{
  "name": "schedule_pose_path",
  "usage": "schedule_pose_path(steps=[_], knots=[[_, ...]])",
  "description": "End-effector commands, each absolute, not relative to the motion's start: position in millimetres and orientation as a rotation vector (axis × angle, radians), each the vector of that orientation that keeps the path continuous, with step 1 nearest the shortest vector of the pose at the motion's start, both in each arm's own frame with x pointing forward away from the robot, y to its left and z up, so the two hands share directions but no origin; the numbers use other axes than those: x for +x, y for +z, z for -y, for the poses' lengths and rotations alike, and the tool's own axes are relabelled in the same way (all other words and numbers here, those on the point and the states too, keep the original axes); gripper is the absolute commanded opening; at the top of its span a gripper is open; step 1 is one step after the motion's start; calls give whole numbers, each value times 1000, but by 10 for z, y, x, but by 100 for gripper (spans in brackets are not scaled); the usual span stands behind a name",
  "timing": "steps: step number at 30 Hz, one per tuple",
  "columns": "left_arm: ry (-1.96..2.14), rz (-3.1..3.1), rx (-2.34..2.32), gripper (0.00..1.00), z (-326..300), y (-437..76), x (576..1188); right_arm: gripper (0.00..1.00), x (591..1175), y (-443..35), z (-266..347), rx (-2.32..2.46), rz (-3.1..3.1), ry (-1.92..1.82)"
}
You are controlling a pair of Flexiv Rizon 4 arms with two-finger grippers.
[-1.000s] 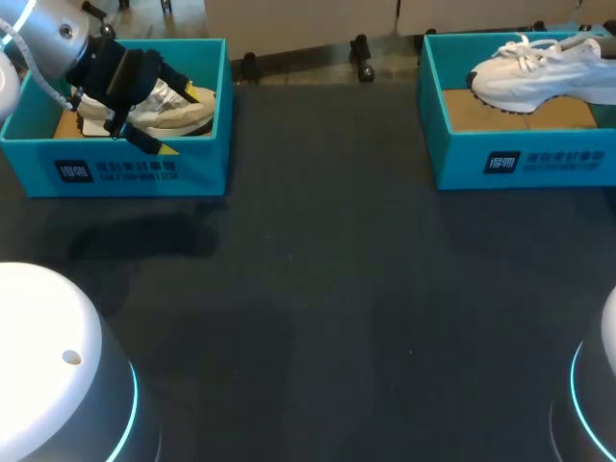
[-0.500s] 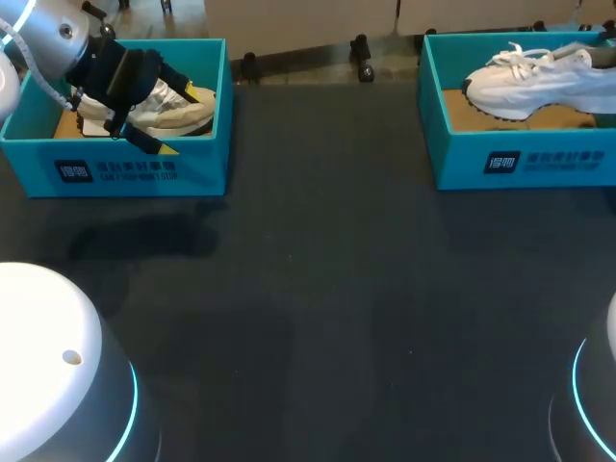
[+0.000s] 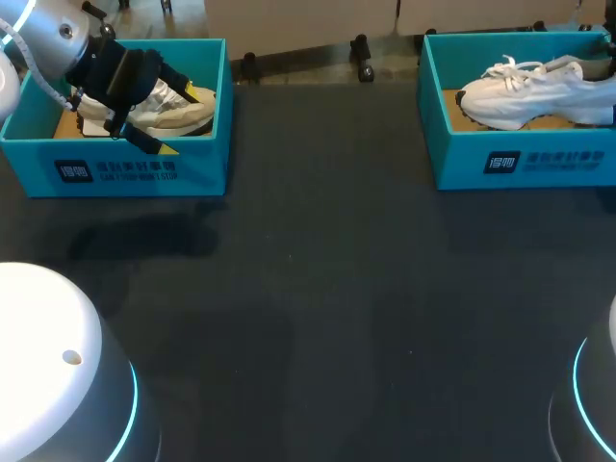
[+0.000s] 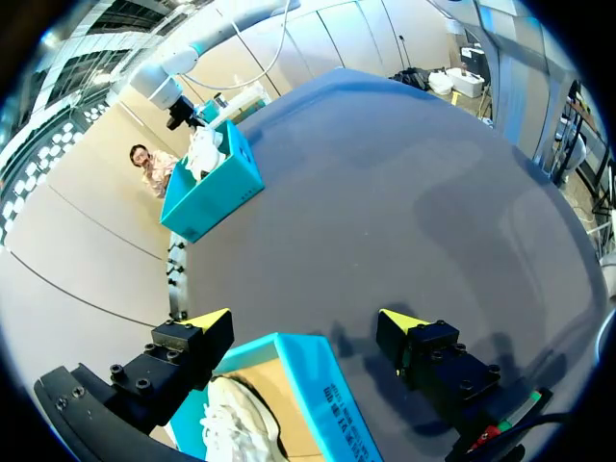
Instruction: Take the shoe out of the shoebox, open the shoe tongue, remove and reinsert the insole, then place the shoe into the shoebox
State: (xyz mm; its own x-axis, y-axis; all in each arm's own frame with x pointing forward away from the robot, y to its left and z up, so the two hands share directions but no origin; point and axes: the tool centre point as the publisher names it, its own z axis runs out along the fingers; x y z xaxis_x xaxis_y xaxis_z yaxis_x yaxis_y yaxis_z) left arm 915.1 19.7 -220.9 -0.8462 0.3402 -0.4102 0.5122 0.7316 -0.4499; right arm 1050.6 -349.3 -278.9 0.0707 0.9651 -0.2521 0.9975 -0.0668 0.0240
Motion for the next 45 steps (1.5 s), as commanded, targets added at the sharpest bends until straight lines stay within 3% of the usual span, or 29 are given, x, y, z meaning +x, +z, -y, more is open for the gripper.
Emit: schedule_pose_path(steps=[1, 45], knots=[[-809, -2639, 667, 100, -197, -2201, 9151, 0, 10452, -2812, 3462, 2148, -1999, -247], [-809, -2639, 667, 100, -197, -2201, 9151, 0, 10276, -3455, 3617, 2172, -1968, -314]])
